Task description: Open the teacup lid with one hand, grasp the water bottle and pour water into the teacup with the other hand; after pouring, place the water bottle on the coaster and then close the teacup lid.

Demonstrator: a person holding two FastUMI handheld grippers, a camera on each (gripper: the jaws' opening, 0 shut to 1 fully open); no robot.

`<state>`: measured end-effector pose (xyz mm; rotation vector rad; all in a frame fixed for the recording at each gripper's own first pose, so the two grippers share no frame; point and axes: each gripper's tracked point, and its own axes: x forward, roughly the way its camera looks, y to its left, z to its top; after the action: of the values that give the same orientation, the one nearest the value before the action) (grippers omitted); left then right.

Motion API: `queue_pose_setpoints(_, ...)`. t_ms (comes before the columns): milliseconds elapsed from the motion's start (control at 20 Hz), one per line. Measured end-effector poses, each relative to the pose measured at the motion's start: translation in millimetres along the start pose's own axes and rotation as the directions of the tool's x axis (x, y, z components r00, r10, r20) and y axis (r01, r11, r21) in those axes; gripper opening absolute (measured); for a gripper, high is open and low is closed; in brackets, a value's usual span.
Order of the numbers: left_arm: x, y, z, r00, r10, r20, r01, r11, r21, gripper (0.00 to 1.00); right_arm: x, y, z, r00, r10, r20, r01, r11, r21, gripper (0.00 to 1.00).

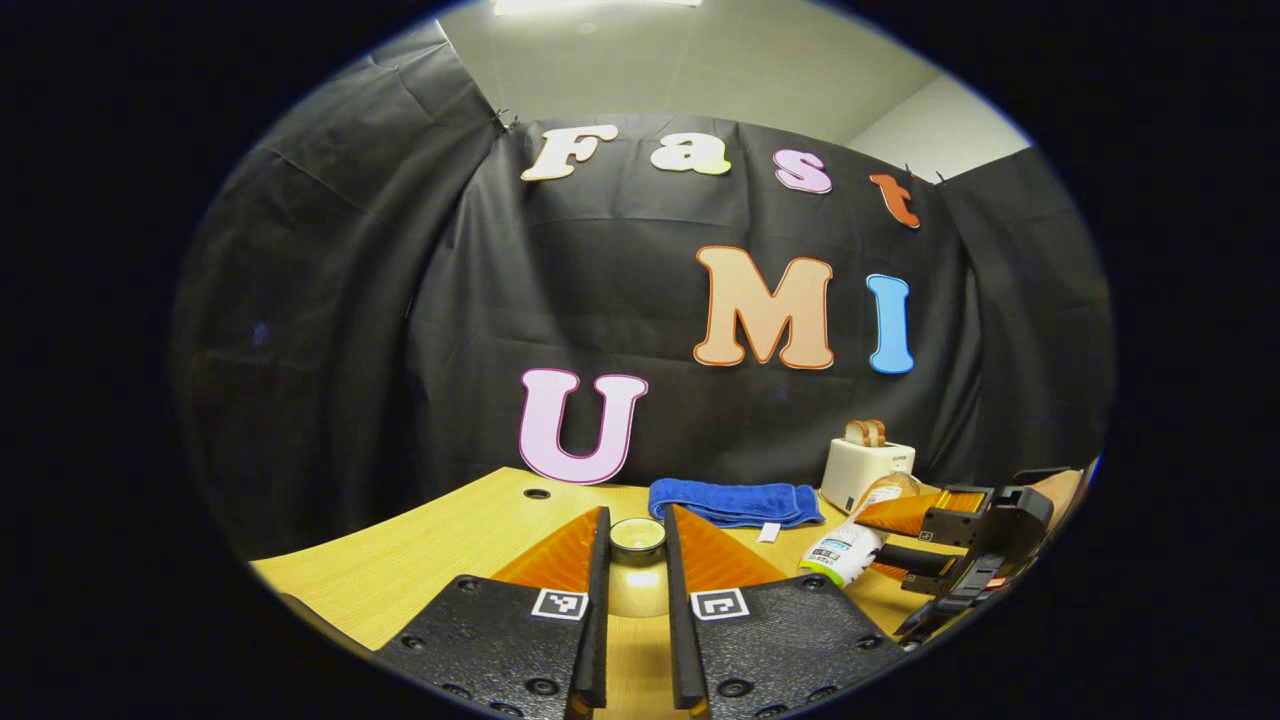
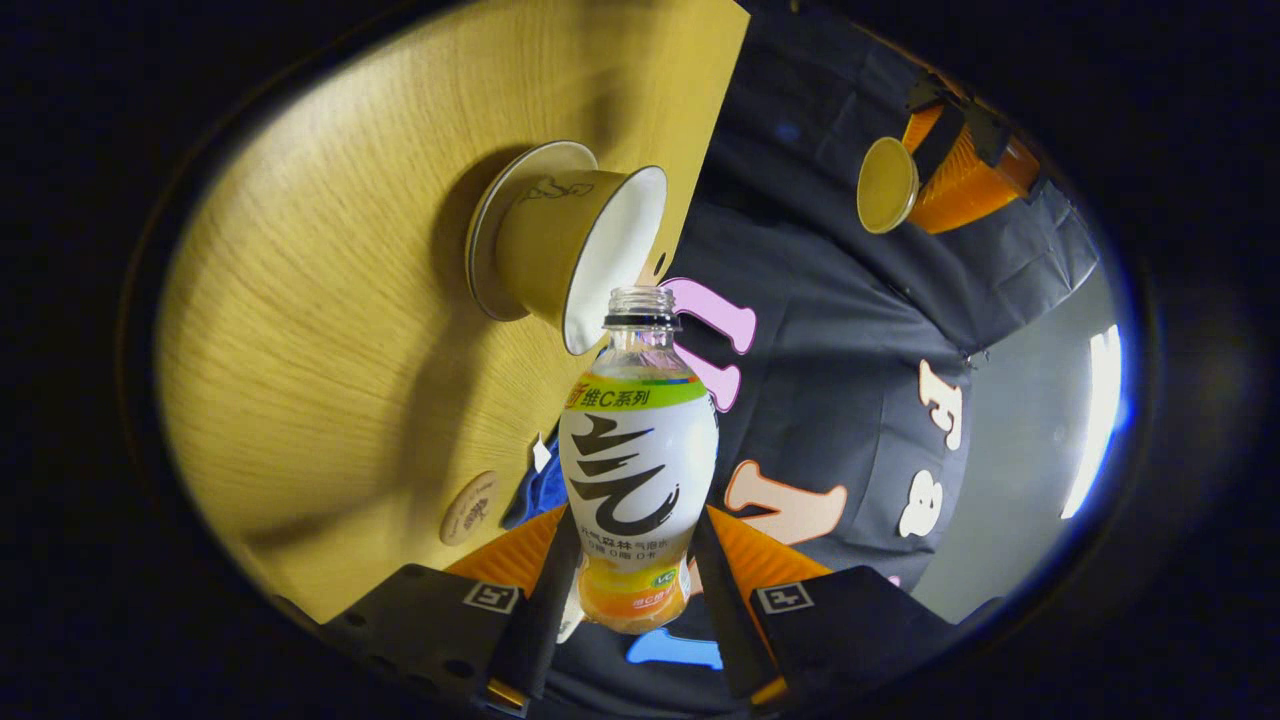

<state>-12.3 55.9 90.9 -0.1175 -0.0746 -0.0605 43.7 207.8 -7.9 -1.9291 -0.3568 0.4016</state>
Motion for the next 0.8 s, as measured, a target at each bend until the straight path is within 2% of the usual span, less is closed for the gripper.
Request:
queue_pose_setpoints(150,1.2,1.5,-0.2,1.000,0.005,0.002,-0.005,1.000,0.001,0.23,-1.8,8.6,-4.2,1.000,0.021,-0.015,-0.019,0.992,0.128,0.71)
queue_pose_setpoints(250,1.2,2.4,-1.9,1.000,0.007,-0.001,-0.007,1.000,0.002,0.23,-2.4,12.3,-5.2,0.999,0.031,-0.025,-0.024,0.972,0.234,0.69)
queue_pose_setpoints(350,2.4,1.8,-3.9,1.000,0.007,-0.006,-0.007,1.000,-0.001,0.23,-0.7,14.6,-7.0,0.998,0.045,-0.034,-0.031,0.941,0.338,0.69)
queue_pose_setpoints(450,3.1,2.0,-5.4,1.000,0.006,-0.008,-0.006,1.000,-0.004,0.23,-3.4,17.6,-5.6,0.997,0.062,-0.039,-0.038,0.894,0.447,0.69)
queue_pose_setpoints(500,3.0,2.6,-5.6,1.000,0.006,-0.009,-0.006,1.000,-0.004,0.23,-5.4,19.0,-6.6,0.996,0.077,-0.039,-0.046,0.855,0.516,0.73)
queue_pose_setpoints(550,2.8,3.3,-5.1,1.000,0.007,-0.008,-0.007,1.000,-0.004,0.23,-7.5,19.4,-9.3,0.995,0.094,-0.036,-0.055,0.806,0.589,0.69)
queue_pose_setpoints(700,3.3,2.9,-5.6,1.000,0.006,-0.007,-0.006,1.000,-0.004,0.23,-7.6,15.8,-17.0,0.991,0.129,-0.029,-0.058,0.626,0.778,0.70)
queue_pose_setpoints(800,3.1,1.9,-5.1,1.000,0.003,-0.007,-0.003,1.000,-0.004,0.23,-2.9,10.4,-28.6,0.989,0.142,-0.032,-0.046,0.510,0.859,0.69)
